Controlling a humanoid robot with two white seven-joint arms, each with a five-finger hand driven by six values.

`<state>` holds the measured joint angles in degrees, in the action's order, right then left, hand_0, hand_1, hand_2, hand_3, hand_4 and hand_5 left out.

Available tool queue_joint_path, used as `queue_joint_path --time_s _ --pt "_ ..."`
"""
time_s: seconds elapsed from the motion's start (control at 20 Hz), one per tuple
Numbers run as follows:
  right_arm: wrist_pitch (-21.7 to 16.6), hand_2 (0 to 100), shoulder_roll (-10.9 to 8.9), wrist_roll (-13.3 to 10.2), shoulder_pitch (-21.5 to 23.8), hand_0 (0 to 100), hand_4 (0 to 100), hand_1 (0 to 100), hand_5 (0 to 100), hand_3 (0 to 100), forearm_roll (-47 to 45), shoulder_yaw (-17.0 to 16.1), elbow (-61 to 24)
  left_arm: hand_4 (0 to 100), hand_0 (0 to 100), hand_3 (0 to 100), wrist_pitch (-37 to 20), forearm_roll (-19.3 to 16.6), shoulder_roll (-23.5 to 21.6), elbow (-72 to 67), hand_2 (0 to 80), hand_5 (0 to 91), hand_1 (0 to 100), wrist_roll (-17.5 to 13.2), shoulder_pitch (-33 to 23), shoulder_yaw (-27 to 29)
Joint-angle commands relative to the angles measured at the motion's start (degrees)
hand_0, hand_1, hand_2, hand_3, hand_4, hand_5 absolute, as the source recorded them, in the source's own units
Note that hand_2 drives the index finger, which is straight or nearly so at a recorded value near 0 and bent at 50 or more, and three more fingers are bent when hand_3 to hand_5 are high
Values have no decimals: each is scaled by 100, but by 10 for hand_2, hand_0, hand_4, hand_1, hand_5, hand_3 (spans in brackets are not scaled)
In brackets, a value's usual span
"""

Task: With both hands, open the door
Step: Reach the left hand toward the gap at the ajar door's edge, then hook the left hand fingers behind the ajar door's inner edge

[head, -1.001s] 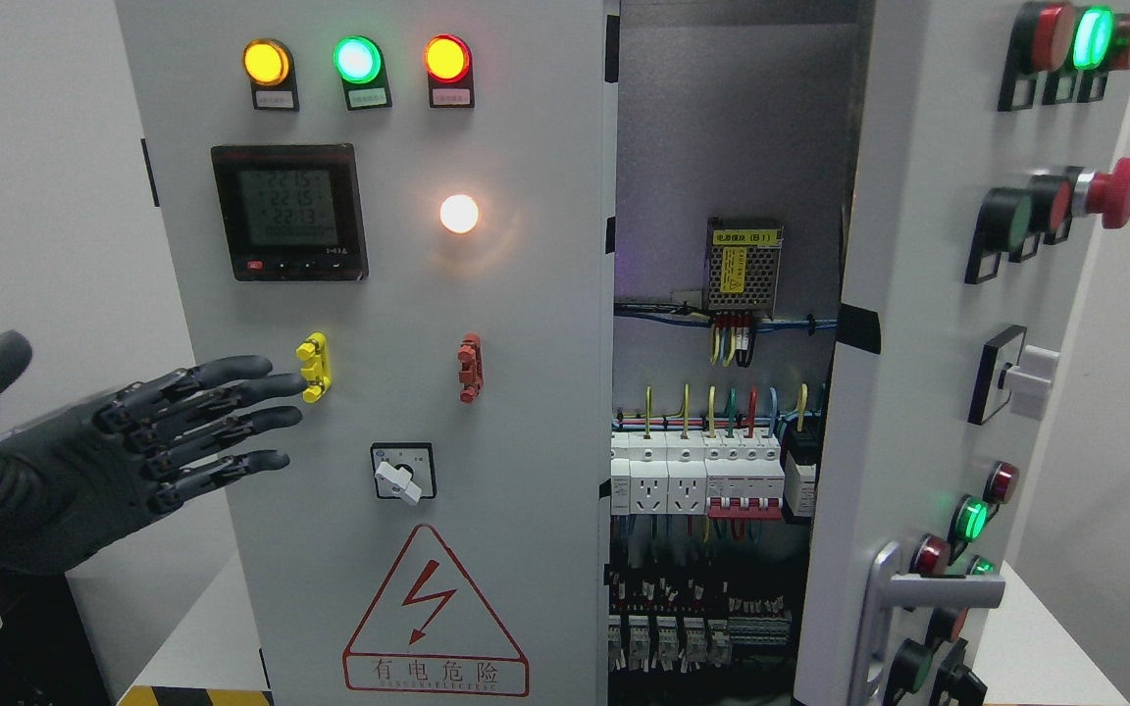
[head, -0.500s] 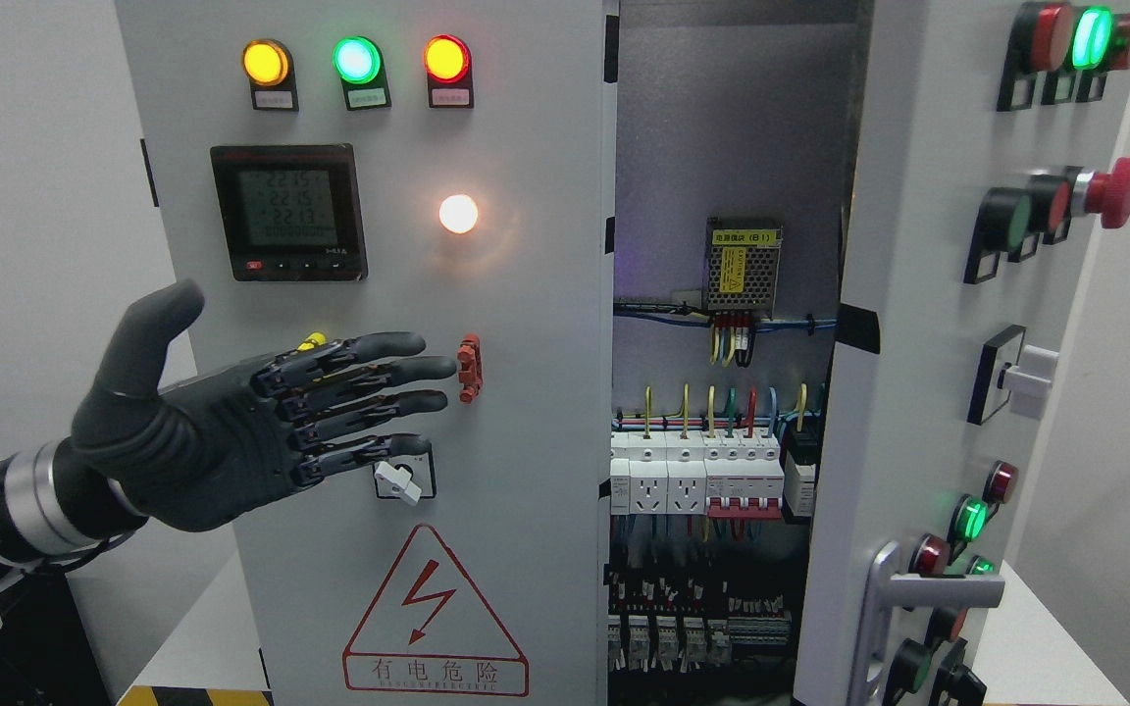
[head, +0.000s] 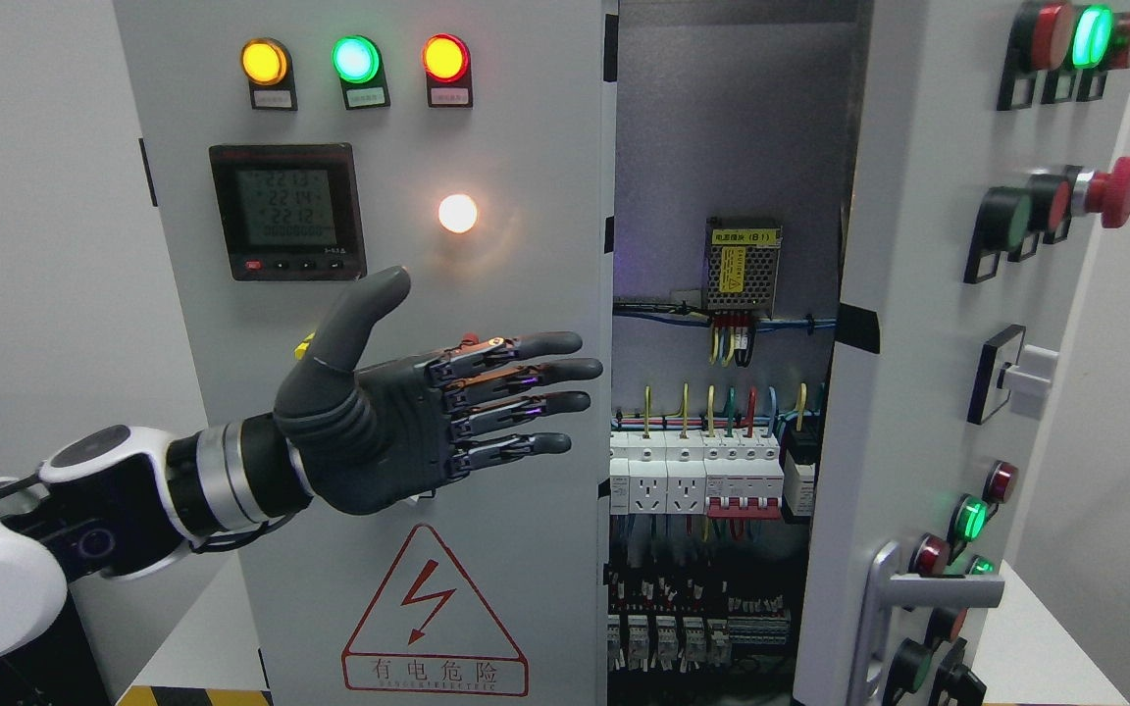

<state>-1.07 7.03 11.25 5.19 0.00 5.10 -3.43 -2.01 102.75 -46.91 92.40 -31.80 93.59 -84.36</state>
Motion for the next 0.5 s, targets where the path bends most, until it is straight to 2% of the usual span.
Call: queue_joint_path --time_s 0.0,0.15,0.45 --pt "2 0 0 35 -1 383 0 0 0 0 -18 0 0 0 0 0 7 131 1323 -248 0 0 0 199 195 -415" --pt "2 0 0 35 -1 383 0 0 0 0 -18 0 0 0 0 0 7 131 1631 -319 0 0 0 595 177 -134" --pt "2 0 0 35 -1 383 0 0 0 0 -18 0 0 0 0 0 130 131 2036 -319 0 0 0 623 169 306"
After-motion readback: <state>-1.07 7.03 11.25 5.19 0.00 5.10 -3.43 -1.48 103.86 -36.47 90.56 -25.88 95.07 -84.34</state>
